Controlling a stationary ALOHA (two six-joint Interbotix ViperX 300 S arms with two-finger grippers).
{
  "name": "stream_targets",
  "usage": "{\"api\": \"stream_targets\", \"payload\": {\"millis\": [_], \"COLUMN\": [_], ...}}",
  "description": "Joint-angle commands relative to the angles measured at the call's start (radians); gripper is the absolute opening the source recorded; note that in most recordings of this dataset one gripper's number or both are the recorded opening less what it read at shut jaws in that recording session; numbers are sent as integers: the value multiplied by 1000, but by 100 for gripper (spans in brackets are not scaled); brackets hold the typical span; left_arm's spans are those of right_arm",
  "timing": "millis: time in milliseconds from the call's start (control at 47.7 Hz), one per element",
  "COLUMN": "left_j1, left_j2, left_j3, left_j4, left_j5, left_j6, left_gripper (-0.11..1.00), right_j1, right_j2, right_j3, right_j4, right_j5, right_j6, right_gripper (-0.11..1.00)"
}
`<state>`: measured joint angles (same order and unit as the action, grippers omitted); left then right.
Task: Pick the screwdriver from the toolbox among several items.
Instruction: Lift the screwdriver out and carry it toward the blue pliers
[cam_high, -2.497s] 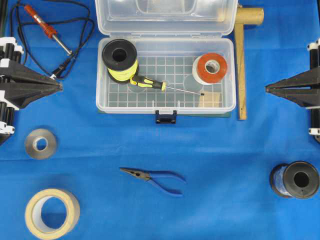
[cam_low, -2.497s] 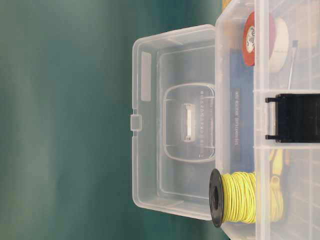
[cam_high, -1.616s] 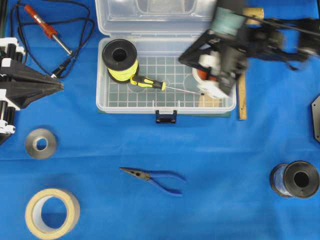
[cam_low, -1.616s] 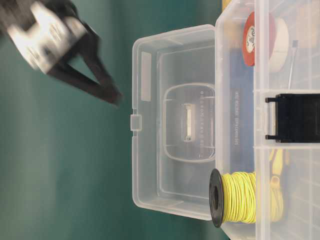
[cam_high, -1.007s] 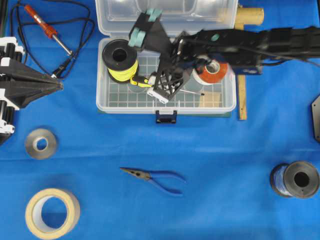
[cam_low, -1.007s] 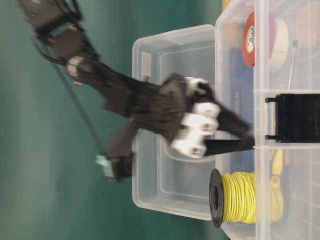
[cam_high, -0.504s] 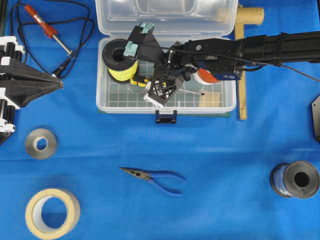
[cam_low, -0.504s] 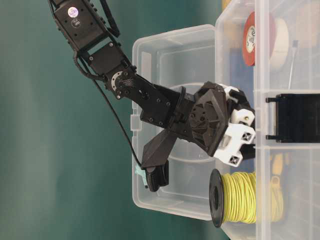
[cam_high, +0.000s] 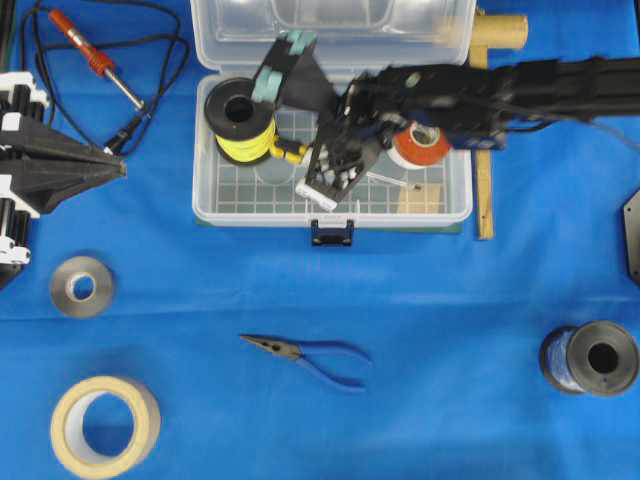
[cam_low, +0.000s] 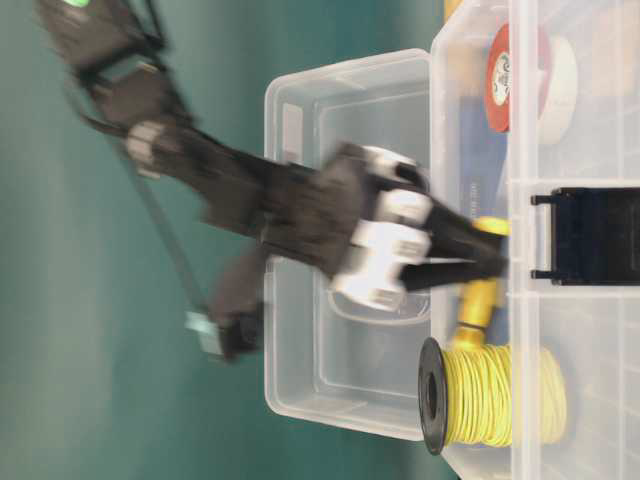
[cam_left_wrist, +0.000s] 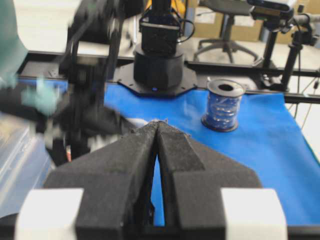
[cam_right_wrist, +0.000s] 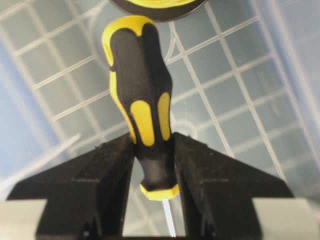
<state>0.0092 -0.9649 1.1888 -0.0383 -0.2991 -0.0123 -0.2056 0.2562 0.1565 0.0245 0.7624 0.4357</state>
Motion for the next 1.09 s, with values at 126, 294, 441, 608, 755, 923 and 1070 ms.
{"api": "stream_targets", "payload": {"millis": [126,294,441,608,755,923,1070], "left_j1": [6,9,9,9,9,9,9], "left_j2": [5,5,5,3,5,3,3], "left_j3": [-9,-9,-8,-8,-6,-6,-6], "left_j4": [-2,-2,-2,-2,-2,-2,0], "left_j5": [-5,-5,-5,-5,-5,-5,-5], "left_j6": [0,0,0,0,0,0,0], "left_gripper": [0,0,0,0,0,0,0], "right_j1": [54,169,290,357,380,385,387], "right_j2": [-218,-282,-238,-123,0,100,150], "right_j3": [-23,-38,-51,-87,-129,-155,-153], "right_j4": [2,-8,-67,-161,-173,-169,-140], "right_j5": [120,161,118,80,67,41,-14], "right_j6": [55,143,242,351,368,371,373], "right_gripper": [26,26,26,26,26,26,26]}}
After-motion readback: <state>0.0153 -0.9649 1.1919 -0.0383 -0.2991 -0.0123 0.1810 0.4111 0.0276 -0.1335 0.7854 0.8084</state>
